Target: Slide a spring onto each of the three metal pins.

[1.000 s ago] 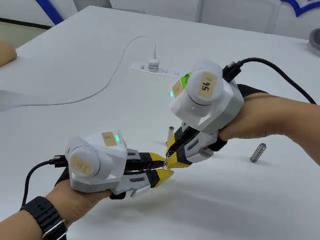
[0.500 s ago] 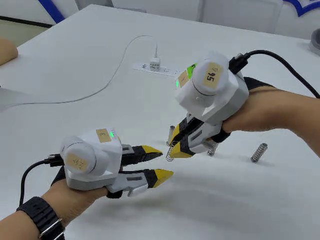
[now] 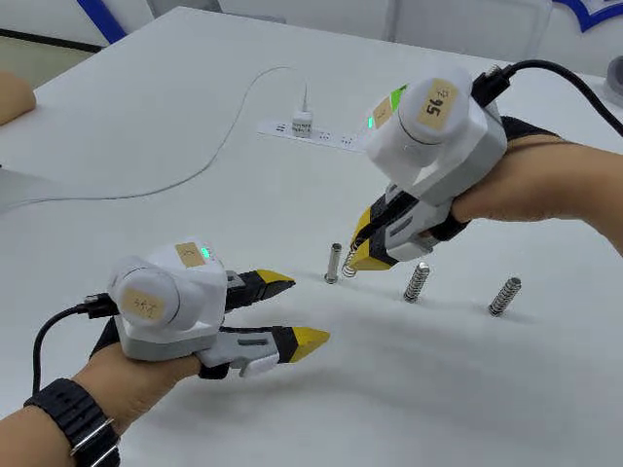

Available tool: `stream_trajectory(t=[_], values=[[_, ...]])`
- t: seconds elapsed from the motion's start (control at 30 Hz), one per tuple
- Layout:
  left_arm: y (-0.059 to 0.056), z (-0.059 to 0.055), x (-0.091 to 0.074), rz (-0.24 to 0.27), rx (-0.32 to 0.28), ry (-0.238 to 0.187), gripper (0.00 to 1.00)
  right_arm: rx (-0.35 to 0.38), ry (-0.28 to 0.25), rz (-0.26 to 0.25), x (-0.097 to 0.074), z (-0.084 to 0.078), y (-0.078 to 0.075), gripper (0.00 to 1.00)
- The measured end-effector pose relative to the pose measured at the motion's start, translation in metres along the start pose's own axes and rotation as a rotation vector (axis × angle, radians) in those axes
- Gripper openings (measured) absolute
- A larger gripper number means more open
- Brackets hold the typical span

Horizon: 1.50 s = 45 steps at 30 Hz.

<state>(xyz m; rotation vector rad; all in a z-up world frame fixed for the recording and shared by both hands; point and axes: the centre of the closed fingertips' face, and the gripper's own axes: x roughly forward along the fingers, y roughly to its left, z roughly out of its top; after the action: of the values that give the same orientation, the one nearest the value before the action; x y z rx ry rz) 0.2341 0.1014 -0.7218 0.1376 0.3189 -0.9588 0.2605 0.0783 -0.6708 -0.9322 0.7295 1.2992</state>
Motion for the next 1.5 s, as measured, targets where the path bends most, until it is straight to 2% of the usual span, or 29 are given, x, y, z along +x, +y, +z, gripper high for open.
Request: stream_trajectory(t=[0.3,0.43,0.7,0.8,1.03,1.33,1.5], values=[[-0.002,0.001,0.002,0.001,0.000,0.002,0.51,0.032,0.013,-0.038,0.006,0.003,-0.030,0.12],[0.001,0.003,0.000,0.007,-0.003,-0.003,0.52,0.053,0.015,-0.033,0.012,0.003,-0.034,0.12],[0.002,0.004,-0.001,0.009,-0.003,-0.004,0.53,0.062,0.038,-0.022,0.021,0.000,-0.035,0.12],[0.002,0.003,-0.001,0.009,0.000,-0.001,0.52,0.076,0.027,-0.011,0.022,0.001,-0.034,0.12],[0.003,0.002,-0.001,0.009,-0.003,0.000,0.52,0.083,0.036,0.001,0.029,0.000,-0.034,0.12],[0.004,0.000,-0.003,0.014,-0.002,0.006,0.51,0.060,0.090,0.011,0.045,-0.004,-0.030,0.12],[0.004,0.000,-0.002,0.013,-0.002,0.007,0.51,0.074,0.107,0.026,0.055,-0.008,-0.029,0.12]])
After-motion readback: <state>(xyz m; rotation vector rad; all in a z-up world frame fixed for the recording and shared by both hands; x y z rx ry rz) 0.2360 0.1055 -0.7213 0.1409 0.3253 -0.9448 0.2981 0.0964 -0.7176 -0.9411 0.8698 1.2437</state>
